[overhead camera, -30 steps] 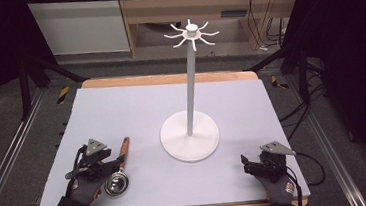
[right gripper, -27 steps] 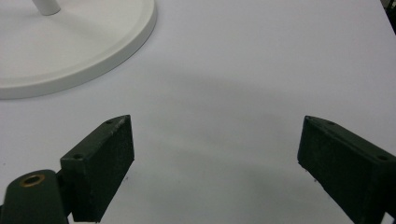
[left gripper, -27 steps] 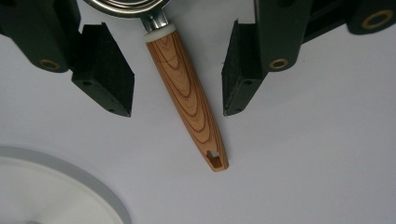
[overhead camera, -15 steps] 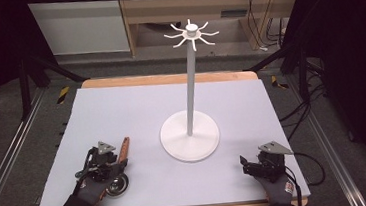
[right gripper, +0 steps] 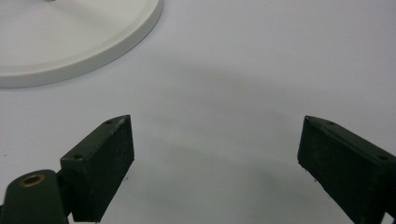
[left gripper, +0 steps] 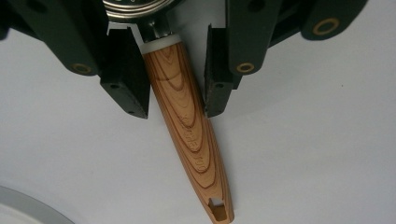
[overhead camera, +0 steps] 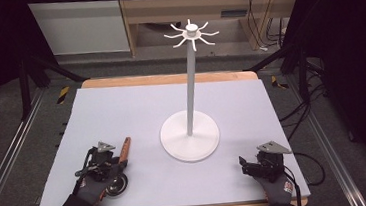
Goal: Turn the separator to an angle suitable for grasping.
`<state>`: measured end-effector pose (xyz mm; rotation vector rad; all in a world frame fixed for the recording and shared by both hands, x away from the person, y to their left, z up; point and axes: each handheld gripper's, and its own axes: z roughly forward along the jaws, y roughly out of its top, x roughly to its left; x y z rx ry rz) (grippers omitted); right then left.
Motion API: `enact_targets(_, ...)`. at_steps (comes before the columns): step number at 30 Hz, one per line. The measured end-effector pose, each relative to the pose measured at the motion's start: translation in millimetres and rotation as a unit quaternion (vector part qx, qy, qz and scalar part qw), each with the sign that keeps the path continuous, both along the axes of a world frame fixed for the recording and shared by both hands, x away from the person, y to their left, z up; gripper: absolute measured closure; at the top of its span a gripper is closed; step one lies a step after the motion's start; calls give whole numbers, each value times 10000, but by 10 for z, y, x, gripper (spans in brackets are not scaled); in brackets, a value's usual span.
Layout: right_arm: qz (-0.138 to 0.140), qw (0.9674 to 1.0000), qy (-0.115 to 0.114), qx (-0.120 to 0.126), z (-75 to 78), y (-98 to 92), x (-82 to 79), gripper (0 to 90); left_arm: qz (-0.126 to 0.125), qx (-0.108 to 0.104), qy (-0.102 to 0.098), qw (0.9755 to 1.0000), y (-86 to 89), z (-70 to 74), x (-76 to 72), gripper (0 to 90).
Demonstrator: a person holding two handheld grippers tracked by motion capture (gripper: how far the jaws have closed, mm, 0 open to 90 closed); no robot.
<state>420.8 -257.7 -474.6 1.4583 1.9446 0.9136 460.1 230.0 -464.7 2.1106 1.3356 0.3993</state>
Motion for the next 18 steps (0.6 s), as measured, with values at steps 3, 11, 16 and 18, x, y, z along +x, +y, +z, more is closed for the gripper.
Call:
enact_targets(3, 3, 10000, 6, 12, 2, -1, -2, 111, -67, 9, 15, 10000, -25, 6, -13, 631)
enact_targets(11, 9, 10000, 4, 4, 5, -7, -3, 111, -295, 92, 2, 9995, -63, 27, -74, 675)
enact_targets(16, 9, 10000, 4, 15, 3, -4, -1, 111, -381, 98, -84, 9992, -77, 19, -90, 665)
enact_targets(18, 8, 10000, 6, 16, 3, -4, 0, 111, -474, 84, -78, 9988, -86, 33, -88, 598)
